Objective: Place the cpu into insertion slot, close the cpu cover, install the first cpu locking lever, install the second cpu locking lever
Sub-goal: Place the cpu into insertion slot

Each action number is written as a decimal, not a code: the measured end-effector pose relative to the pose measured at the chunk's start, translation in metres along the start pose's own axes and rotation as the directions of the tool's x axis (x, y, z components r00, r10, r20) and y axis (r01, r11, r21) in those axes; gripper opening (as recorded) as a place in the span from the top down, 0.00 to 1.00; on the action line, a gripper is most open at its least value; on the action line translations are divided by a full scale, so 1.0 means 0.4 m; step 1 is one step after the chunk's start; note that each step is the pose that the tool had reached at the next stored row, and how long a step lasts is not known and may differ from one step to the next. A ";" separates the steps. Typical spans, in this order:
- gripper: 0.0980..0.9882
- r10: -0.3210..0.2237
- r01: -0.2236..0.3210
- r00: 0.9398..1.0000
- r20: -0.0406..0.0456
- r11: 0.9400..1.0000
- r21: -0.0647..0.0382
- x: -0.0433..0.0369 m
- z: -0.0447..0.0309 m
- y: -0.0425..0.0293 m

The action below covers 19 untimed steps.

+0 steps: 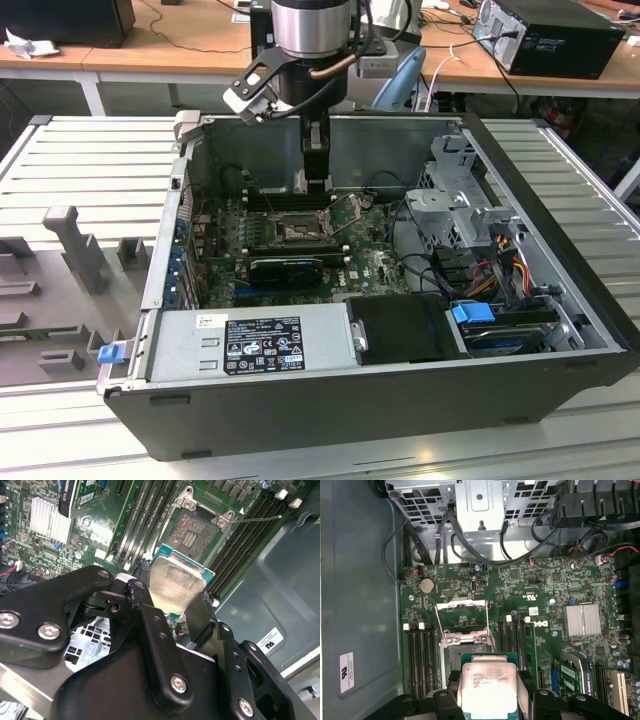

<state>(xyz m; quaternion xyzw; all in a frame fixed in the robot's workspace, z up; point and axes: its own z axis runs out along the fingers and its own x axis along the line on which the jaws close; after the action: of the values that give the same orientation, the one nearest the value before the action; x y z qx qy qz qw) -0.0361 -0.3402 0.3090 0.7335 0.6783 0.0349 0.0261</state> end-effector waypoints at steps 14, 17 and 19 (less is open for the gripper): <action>0.52 0.000 0.000 1.000 0.000 1.000 0.000 -0.001 0.034 -0.003; 0.52 0.000 0.000 1.000 0.000 1.000 0.000 -0.001 0.046 -0.004; 0.52 0.000 0.000 1.000 0.000 1.000 0.000 -0.001 0.056 -0.005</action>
<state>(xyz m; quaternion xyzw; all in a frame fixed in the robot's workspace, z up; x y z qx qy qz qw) -0.0361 -0.3402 0.2866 0.7334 0.6784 0.0349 0.0260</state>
